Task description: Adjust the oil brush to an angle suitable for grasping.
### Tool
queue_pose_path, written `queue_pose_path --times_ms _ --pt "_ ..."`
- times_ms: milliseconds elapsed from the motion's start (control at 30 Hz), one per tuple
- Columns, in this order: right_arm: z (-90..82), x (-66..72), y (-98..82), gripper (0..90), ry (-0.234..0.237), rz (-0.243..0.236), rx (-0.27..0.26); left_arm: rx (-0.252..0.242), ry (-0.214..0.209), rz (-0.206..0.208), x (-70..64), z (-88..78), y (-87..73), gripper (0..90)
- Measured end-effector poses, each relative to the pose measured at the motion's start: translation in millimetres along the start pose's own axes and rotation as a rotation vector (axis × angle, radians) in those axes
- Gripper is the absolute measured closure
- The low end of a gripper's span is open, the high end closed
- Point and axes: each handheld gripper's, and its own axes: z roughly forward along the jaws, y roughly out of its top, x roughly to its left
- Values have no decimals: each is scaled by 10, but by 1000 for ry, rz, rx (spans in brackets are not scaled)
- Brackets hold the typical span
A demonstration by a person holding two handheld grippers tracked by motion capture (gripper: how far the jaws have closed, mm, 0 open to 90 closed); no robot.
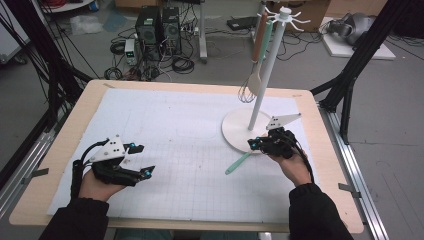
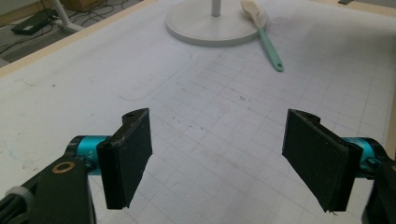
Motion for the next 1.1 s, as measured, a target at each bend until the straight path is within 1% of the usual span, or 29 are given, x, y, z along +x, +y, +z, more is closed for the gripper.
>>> queue_pose_path --times_ms 167,300,333,467,533,633,667,767,867,1100 --pt "70 -4 -15 891 8 -1 19 2 0 3 0 -1 0 243" --pt "150 -1 -59 892 16 1 35 -5 2 -3 -1 -3 -3 242" --pt "168 -6 -69 891 14 -8 36 -3 2 -1 1 -4 -4 243" --pt "219 5 -98 891 20 -3 53 1 -1 2 1 -1 -2 242" --pt "239 11 -101 891 17 -11 62 0 -1 3 0 1 -3 242" --pt "271 22 -101 891 26 -25 76 -5 1 -2 1 -1 -4 242" --pt "283 28 -104 891 25 -28 86 -3 2 0 2 -3 -4 243" --pt "297 21 -114 891 16 -31 89 -1 -1 -1 -1 3 -6 243" --pt "309 -12 -125 891 -3 -14 89 1 -2 -1 -1 4 -7 243" --pt "348 -108 -163 891 -5 17 109 -1 -1 1 -1 -2 -1 243"
